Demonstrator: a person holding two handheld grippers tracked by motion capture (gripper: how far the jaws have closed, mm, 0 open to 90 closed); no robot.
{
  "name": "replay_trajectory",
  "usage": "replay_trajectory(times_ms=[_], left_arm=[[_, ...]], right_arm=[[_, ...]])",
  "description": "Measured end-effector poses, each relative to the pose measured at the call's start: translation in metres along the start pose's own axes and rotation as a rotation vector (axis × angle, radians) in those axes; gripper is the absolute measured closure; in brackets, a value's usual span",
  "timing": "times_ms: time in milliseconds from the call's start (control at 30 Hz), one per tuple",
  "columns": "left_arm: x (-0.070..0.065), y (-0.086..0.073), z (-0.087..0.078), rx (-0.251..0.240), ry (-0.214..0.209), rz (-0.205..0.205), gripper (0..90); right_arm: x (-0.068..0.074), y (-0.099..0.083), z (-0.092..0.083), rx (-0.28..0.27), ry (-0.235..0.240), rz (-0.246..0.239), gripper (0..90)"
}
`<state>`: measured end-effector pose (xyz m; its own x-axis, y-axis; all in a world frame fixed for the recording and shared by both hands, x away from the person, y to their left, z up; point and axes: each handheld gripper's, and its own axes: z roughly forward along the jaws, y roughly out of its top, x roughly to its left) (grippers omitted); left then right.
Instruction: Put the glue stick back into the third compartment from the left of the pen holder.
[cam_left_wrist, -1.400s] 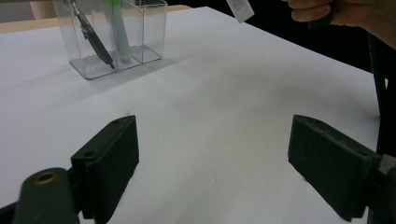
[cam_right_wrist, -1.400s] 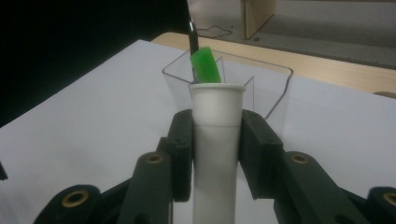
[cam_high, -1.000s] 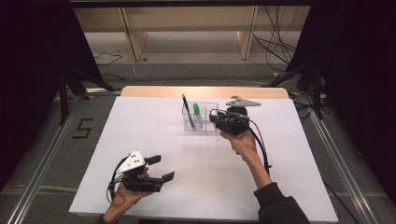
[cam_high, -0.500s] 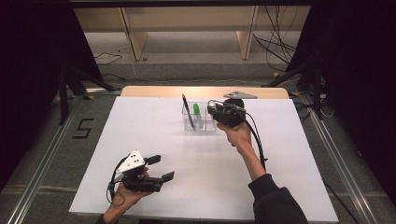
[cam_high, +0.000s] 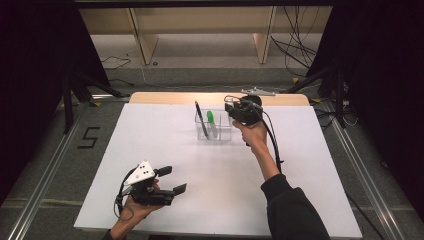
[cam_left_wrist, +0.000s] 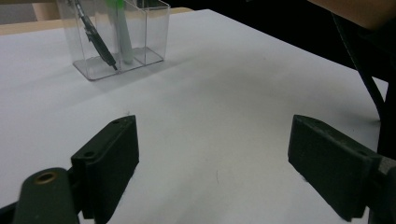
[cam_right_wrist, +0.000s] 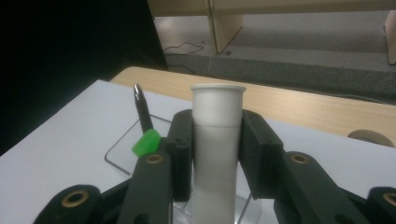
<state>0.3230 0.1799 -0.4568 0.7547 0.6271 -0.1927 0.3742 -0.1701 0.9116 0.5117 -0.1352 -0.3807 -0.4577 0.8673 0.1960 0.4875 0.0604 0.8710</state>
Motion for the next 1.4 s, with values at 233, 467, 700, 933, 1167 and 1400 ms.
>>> replay_trajectory(times_ms=[233, 467, 700, 933, 1167, 1400], left_arm=[[0.000, 0.000, 0.000, -0.002, 0.000, -0.003, 16.3], [0.000, 0.000, 0.000, 0.000, -0.002, 0.001, 16.3], [0.000, 0.000, 0.000, 0.000, 0.000, 0.004, 16.3], [0.000, 0.000, 0.000, -0.002, 0.000, 0.002, 16.3], [0.000, 0.000, 0.000, -0.004, -0.001, 0.000, 16.3], [0.001, 0.000, -0.001, -0.003, 0.000, 0.000, 16.3]], right_arm=[[-0.001, 0.004, 0.007, -0.009, -0.018, -0.001, 67.7], [0.001, 0.008, 0.015, -0.009, -0.028, -0.016, 67.7], [0.002, 0.010, 0.024, -0.013, -0.041, -0.012, 67.7], [0.004, 0.011, 0.031, -0.009, -0.061, -0.019, 67.7], [0.004, 0.008, 0.036, -0.005, -0.074, -0.020, 67.7], [0.004, 0.006, 0.040, 0.001, -0.084, -0.015, 67.6]])
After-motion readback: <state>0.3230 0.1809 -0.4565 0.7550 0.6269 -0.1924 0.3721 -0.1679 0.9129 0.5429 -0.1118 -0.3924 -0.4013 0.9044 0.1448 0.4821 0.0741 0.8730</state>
